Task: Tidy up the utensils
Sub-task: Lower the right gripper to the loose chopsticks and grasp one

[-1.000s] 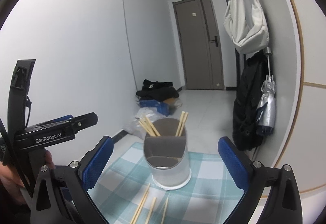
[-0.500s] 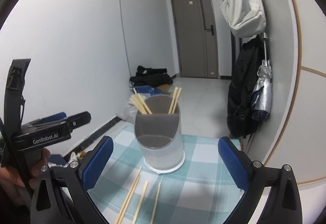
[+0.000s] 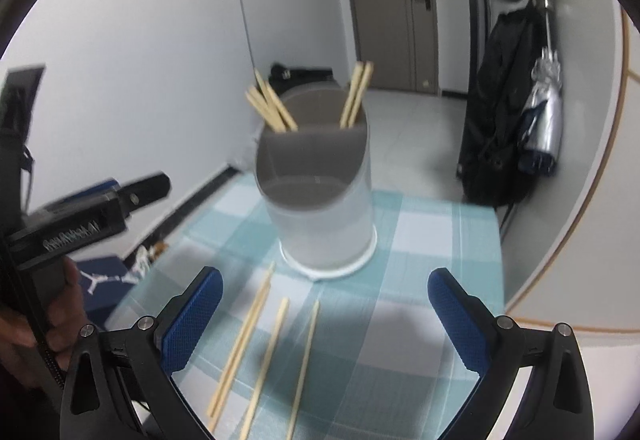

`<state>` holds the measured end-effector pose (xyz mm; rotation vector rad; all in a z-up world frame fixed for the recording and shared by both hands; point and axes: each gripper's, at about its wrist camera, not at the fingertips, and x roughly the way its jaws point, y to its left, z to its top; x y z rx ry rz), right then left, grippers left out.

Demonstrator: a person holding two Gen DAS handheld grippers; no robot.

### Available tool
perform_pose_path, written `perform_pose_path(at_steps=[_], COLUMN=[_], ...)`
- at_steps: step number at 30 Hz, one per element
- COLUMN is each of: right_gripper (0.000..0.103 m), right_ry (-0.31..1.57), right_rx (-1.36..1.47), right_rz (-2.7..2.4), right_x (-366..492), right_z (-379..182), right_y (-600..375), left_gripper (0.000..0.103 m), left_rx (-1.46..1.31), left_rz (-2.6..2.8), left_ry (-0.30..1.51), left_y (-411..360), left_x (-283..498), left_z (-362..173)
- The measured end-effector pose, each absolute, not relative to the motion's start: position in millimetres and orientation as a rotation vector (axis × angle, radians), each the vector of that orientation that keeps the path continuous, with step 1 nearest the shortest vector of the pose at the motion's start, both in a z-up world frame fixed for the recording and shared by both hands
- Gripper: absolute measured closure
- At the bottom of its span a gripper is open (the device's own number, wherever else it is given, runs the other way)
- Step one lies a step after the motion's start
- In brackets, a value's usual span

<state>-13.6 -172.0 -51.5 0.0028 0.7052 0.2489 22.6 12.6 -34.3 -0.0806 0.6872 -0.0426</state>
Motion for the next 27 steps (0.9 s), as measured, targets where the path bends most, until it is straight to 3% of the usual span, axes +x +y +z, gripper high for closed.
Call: perform_pose_path(at_steps=[14,24,27], right_gripper=[0.006,0.042,0.061], right_ry=[0.987,1.11,1.121], right_rx=[-0.087,-0.13,-0.15], right_rz=[0.211,0.236,0.246], right_x=[25.6,48.3,53.4], right_z=[-114.8,-144.7,-149.7], right_y=[-163.1,-152.8,-144.4], left_gripper=[0.011,0.011,0.011], left_rx=[-0.091,-0.135,-0.162], left_rz=[-0.011,-0.002,-0.006], left_ry=[0.743,0.795,0.81], left_y=[27.9,36.4,40.1], left_x=[40.3,50.1,51.2], left_z=[-39.2,-43.4,-45.1])
